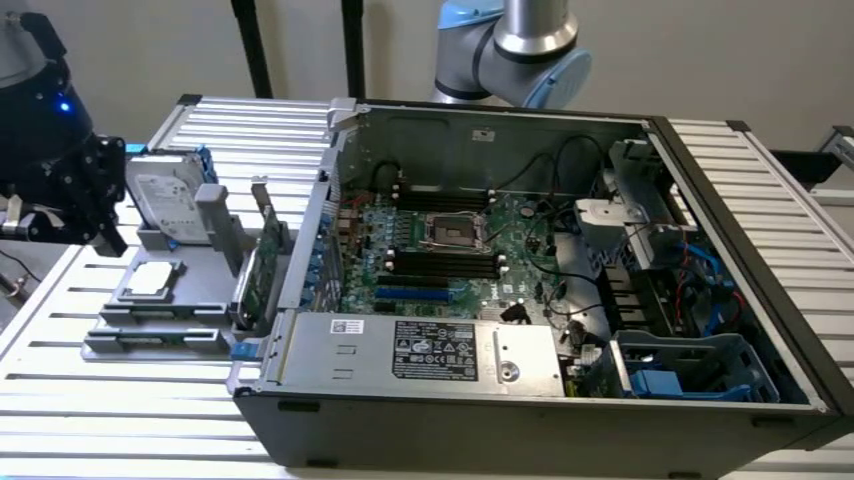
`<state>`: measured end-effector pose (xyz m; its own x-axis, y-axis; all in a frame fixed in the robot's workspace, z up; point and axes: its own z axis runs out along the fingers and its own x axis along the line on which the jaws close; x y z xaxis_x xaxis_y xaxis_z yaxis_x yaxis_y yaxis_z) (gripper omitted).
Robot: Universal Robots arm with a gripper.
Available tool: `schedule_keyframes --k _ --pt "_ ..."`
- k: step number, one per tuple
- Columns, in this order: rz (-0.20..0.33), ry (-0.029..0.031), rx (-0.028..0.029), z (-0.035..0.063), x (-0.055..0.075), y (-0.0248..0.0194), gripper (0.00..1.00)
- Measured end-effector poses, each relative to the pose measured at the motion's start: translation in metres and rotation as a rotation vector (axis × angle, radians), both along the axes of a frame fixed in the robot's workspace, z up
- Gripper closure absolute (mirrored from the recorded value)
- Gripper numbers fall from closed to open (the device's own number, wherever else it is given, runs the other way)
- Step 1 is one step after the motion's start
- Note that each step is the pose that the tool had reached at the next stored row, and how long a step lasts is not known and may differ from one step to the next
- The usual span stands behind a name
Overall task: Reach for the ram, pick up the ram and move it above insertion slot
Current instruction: 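Pick up the ram and move it above insertion slot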
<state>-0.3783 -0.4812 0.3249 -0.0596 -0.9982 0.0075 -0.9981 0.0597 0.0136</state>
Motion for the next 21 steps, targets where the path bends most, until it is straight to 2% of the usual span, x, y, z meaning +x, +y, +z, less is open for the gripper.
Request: schedule_keyframes --k 2,9,12,14,15,21 --pt "0.033 -0.0018 0.0001 -0.0003 0.000 0.0000 0.89" --pt "0.038 -0.0018 0.0000 -0.0007 0.000 0.0000 0.88" --pt "0.038 -0.0021 0.0002 -0.0022 0.000 -0.0001 0.70" --pt "0.038 -0.0019 0.0000 -0.0038 0.000 -0.0004 0.70" --pt "0.038 -0.0019 0.0000 -0.0053 0.000 -0.0007 0.64" --pt "0.038 -0.0018 0.0002 -0.0161 0.000 -0.0042 0.64"
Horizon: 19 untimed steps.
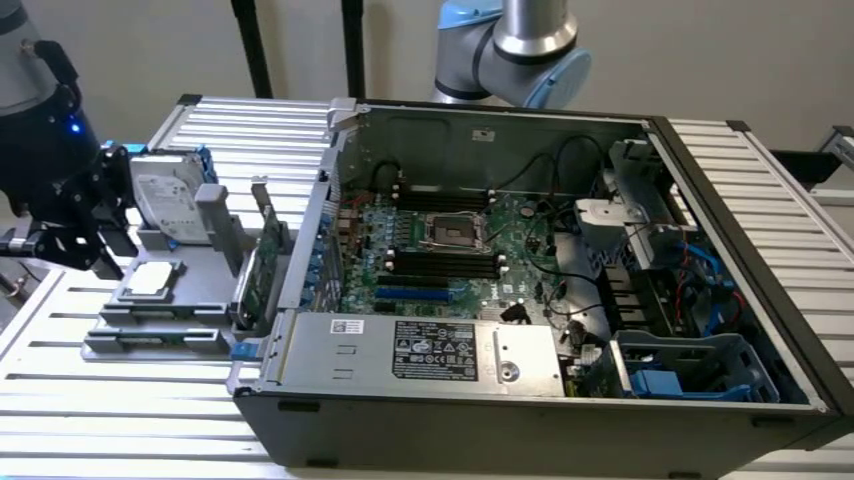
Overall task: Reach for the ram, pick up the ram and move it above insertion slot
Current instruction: 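Pick up the ram and move it above insertion slot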
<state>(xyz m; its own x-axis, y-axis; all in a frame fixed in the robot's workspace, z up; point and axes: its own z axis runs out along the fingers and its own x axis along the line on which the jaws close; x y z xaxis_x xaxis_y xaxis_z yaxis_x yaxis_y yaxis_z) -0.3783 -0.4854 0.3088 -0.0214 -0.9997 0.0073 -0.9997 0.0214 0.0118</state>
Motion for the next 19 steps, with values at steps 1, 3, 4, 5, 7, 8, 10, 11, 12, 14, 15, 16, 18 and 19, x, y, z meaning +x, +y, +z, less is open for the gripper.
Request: schedule_keyframes --k 1,3,4,5,7,8,10,11,12,14,15,16,18,19 --pt "0.000 -0.0001 0.0001 -0.0019 0.000 -0.0008 0.64" --pt "0.000 0.0001 -0.0001 -0.0054 0.000 -0.0020 0.64" --pt "0.000 -0.0001 0.0000 -0.0075 0.000 -0.0025 0.64" --pt "0.000 0.0000 0.0000 -0.0092 0.000 -0.0029 0.64" --pt "0.000 0.0000 0.0000 -0.0128 0.000 -0.0035 0.64" --pt "0.000 -0.0002 0.0001 -0.0147 0.000 -0.0037 0.64" --pt "0.000 0.0000 0.0000 -0.0182 0.000 -0.0040 0.64" --pt "0.000 0.0000 0.0000 -0.0201 0.000 -0.0041 0.64" --pt "0.000 0.0001 -0.0001 -0.0218 0.000 -0.0042 0.64" --pt "0.000 0.0000 0.0000 -0.0256 0.000 -0.0045 0.64" --pt "0.000 0.0000 0.0000 -0.0274 0.000 -0.0047 0.64" --pt "0.000 -0.0001 0.0000 -0.0291 0.000 -0.0049 0.64" --pt "0.000 -0.0001 0.0000 -0.0328 0.000 -0.0053 0.64" --pt "0.000 0.0000 0.0001 -0.0347 0.000 -0.0055 0.64"
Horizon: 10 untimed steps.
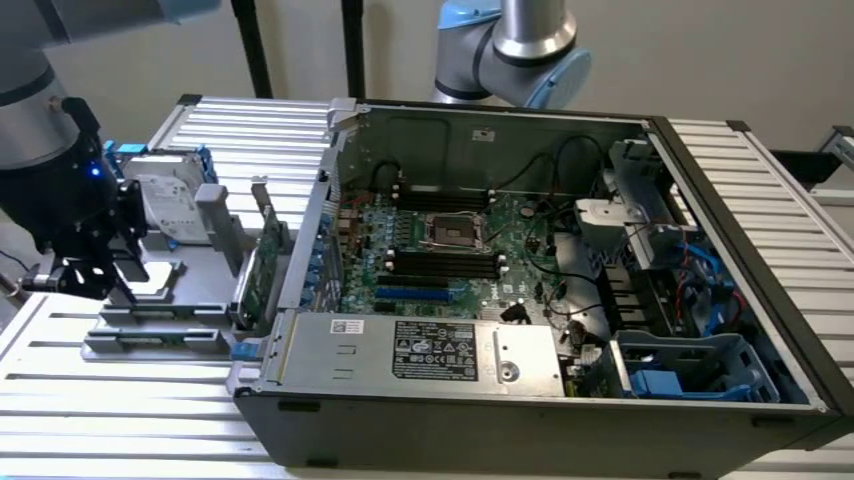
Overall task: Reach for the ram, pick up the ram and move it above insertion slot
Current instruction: 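Pick up the ram and move it above insertion slot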
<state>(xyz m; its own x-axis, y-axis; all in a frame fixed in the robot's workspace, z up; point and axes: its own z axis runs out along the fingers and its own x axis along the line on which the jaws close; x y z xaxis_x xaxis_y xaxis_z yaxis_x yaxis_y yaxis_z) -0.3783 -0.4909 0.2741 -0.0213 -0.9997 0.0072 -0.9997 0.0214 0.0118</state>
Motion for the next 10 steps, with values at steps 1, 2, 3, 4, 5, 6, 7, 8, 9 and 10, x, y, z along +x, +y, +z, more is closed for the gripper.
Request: schedule_keyframes --k 1,2,3,4,5,6,7,8,9,10 --pt "0.000 0.0000 0.0000 -0.0018 0.000 -0.0002 0.64" --pt "0.000 0.0000 0.0000 -0.0036 0.000 -0.0004 0.64" --pt "0.000 0.0000 -0.0001 -0.0055 0.000 -0.0006 0.64" --pt "0.000 -0.0001 0.0000 -0.0072 0.000 -0.0007 0.64" --pt "0.000 -0.0001 0.0001 -0.0091 0.000 -0.0009 0.64" --pt "0.000 0.0001 -0.0001 -0.0109 0.000 -0.0011 0.64" --pt "0.000 0.0000 -0.0001 -0.0127 0.000 -0.0013 0.64" --pt "0.000 0.0001 -0.0001 -0.0145 0.000 -0.0015 0.64" --pt "0.000 0.0000 -0.0001 -0.0163 0.000 -0.0017 0.64" --pt "0.000 0.0001 -0.0001 -0.0181 0.000 -0.0018 0.64"
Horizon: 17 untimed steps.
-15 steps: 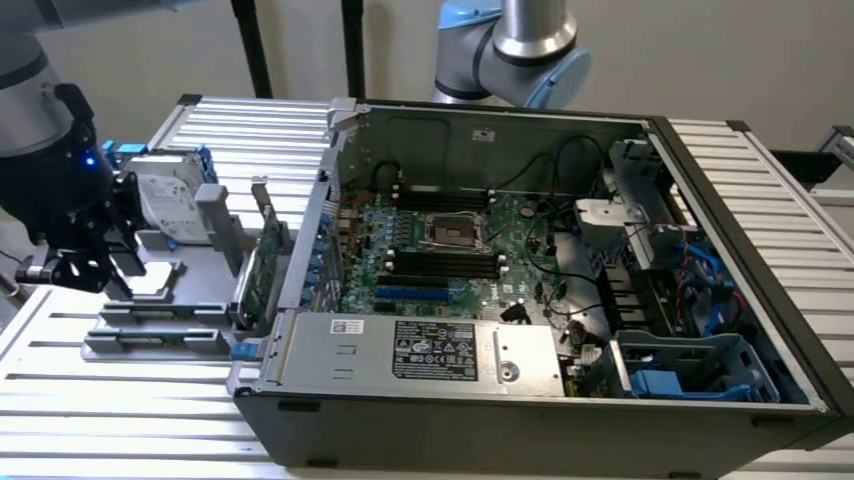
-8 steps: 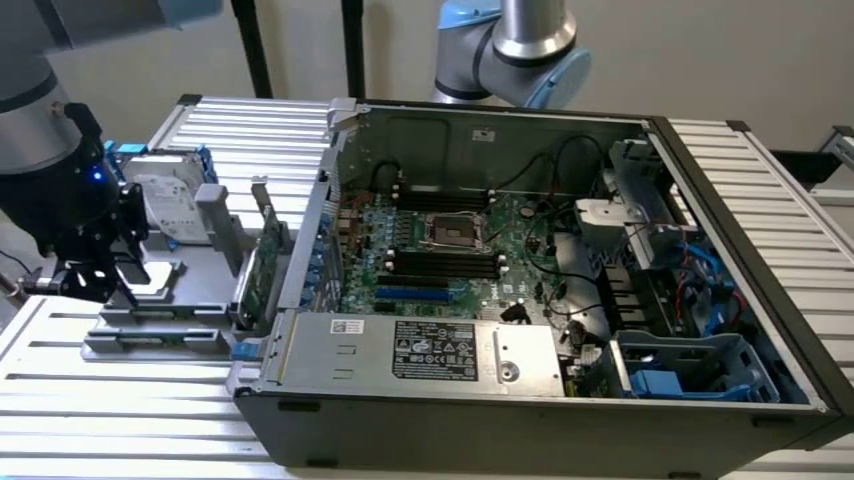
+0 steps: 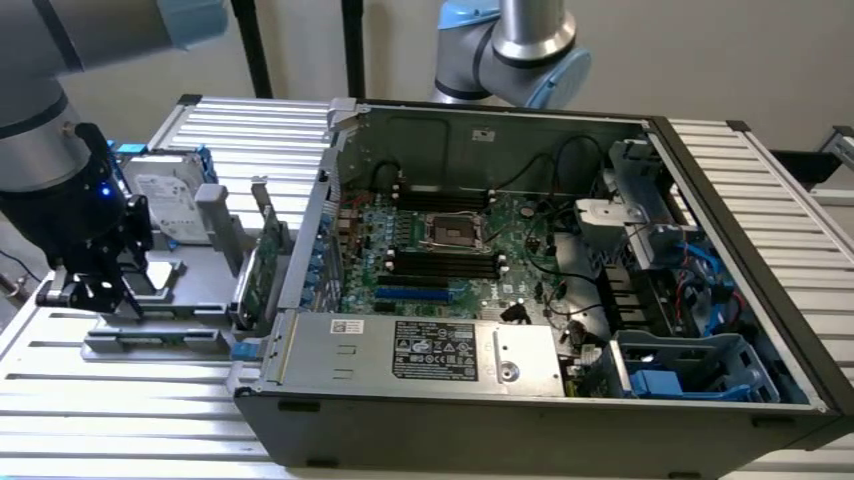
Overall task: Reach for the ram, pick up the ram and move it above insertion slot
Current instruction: 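Pick up the ram and move it above insertion slot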
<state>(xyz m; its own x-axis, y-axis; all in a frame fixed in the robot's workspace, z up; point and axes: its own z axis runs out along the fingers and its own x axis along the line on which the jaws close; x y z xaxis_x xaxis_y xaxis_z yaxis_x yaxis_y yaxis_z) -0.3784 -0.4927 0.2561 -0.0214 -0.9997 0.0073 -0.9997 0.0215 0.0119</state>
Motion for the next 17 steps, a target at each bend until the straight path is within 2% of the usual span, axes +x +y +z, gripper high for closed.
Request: schedule_keyframes --k 17 --pt "0.000 0.0000 0.0000 -0.0309 0.000 -0.0048 0.64"
